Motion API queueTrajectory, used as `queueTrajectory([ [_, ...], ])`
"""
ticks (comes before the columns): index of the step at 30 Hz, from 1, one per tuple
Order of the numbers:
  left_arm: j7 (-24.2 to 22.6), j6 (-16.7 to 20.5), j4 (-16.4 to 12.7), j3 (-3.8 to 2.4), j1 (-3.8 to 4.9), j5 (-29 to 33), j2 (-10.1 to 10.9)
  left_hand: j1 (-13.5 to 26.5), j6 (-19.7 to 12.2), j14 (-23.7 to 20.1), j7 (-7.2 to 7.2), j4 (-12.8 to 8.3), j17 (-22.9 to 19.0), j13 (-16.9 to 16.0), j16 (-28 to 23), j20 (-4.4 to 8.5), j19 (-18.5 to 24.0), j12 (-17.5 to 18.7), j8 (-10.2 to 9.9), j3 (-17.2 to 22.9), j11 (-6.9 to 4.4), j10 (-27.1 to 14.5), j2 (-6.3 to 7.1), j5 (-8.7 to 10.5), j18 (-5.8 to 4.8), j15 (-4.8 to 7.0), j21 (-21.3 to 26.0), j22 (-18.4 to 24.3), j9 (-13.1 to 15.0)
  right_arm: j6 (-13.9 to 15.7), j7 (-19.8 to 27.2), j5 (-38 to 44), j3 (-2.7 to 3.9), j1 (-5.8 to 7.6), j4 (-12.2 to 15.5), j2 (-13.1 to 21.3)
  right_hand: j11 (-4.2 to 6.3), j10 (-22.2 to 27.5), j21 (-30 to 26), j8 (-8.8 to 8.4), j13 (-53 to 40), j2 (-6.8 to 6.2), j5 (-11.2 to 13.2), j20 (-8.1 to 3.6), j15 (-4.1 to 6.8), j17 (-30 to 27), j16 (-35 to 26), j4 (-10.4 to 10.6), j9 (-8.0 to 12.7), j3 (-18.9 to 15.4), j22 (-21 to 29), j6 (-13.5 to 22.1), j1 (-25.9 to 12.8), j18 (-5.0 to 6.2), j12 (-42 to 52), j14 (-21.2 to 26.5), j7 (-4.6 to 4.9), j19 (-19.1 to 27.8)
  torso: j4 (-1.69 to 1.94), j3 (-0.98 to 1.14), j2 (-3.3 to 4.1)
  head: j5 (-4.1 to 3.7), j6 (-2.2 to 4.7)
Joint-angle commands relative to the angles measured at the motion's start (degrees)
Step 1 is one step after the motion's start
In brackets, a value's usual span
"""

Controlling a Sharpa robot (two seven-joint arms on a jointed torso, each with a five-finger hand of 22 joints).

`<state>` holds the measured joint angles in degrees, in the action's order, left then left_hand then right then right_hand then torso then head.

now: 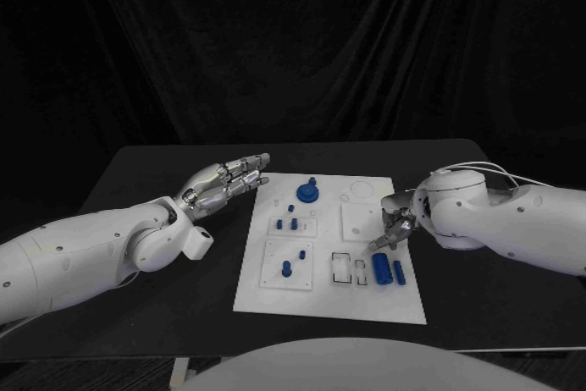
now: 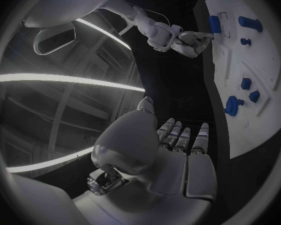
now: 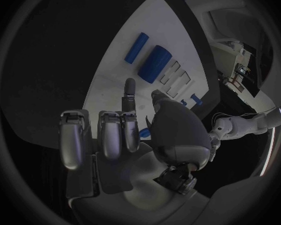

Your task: Assemble the parts on the task board

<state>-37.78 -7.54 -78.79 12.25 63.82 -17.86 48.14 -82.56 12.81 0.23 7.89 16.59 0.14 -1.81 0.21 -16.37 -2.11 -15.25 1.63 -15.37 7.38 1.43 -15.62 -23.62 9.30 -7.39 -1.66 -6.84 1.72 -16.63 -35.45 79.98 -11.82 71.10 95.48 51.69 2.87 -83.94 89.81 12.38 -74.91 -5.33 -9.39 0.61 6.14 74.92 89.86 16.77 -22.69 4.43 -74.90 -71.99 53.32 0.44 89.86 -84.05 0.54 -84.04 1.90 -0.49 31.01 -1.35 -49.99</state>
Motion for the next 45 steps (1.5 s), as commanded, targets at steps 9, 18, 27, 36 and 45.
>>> queueTrajectory([
  [9,-0.09,-0.98,0.09,-0.06,-0.85,0.48,-0.15,-0.74,0.22,-0.12,1.14,-0.04,0.02,-0.08,0.27,-0.33,-0.07,-0.16,0.26,0.44,0.53,-0.14,-0.06,-0.32,0.75,-0.46,-0.35,-0.10,0.03,-0.28,-1.21,0.46,0.02,-0.70,-0.26,-0.39,-0.04,-6.06,-0.08,-1.93,-15.09,-0.68,5.52,-0.34,0.02,15.08,0.14,0.06,0.27,-0.33,-14.99,0.06,-3.15,-0.35,0.14,-5.95,0.39,-5.81,-0.03,0.00,0.06,-0.15,-0.01],
  [18,0.47,-1.15,-0.01,-0.06,-1.09,0.48,0.11,-1.23,0.18,-0.12,1.35,-0.07,0.02,-0.06,0.28,-0.47,-0.13,-0.12,0.24,0.71,0.77,-0.18,-0.08,-0.49,0.66,-0.91,-0.40,-0.19,0.02,-0.34,-1.30,0.46,0.02,-1.25,-0.55,-0.96,-0.10,-6.06,-0.39,-2.18,-15.09,-1.91,5.96,-0.19,-0.14,15.08,0.14,0.19,-0.25,-0.69,-14.86,0.23,-4.86,-0.26,0.14,-5.95,0.50,-5.63,-0.04,0.00,-0.06,-0.08,-0.01],
  [27,0.53,-1.09,-0.13,-0.06,-1.13,0.48,0.40,-1.28,0.30,-0.11,1.39,-0.07,0.03,-0.06,0.30,-0.48,-0.13,-0.09,0.26,0.74,0.82,-0.19,-0.08,-0.51,0.64,-0.96,-0.40,-0.17,0.03,-0.90,-1.45,0.46,0.02,-1.51,-0.89,-1.18,-0.16,-6.06,-0.73,-2.38,-15.09,-1.51,5.60,-0.10,-0.21,15.08,0.14,0.08,-0.90,-0.44,-14.72,0.60,-5.10,-0.15,0.14,-5.95,0.60,-5.43,-0.01,0.00,0.01,0.00,-0.01],
  [36,0.48,-0.92,-0.14,-0.06,-1.14,0.48,0.39,-1.50,0.55,-0.10,1.58,-0.11,0.04,-0.07,0.35,-0.48,-0.15,-0.18,0.32,0.81,0.94,-0.19,0.01,-0.59,0.58,-1.02,-0.42,-0.19,0.07,-1.15,-1.28,0.46,0.02,-1.63,-1.02,-1.41,-0.55,-6.06,-0.89,-3.49,-15.09,-1.09,-0.52,0.18,-0.53,15.08,0.14,-0.06,-2.27,0.09,-14.66,2.42,-3.22,-0.10,0.14,-5.95,1.10,-5.34,-0.01,0.00,-0.02,-0.17,-0.01],
  [45,0.62,-0.93,-0.10,-0.06,-1.15,0.48,0.31,-1.61,0.65,-0.10,1.67,-0.13,0.04,-0.07,0.35,-0.48,-0.17,-0.17,0.34,0.83,0.98,-0.19,0.08,-0.62,0.56,-1.04,-0.43,-0.21,0.08,-1.31,-0.99,0.46,0.02,-1.79,-1.26,-1.69,-0.63,-6.06,-1.23,-3.90,-15.09,-0.44,-9.02,0.33,-0.64,15.08,0.14,-0.35,-3.66,0.56,-14.53,2.73,-1.55,0.00,0.14,-5.95,1.18,-5.15,-0.05,0.03,-0.07,-0.14,-0.01],
])
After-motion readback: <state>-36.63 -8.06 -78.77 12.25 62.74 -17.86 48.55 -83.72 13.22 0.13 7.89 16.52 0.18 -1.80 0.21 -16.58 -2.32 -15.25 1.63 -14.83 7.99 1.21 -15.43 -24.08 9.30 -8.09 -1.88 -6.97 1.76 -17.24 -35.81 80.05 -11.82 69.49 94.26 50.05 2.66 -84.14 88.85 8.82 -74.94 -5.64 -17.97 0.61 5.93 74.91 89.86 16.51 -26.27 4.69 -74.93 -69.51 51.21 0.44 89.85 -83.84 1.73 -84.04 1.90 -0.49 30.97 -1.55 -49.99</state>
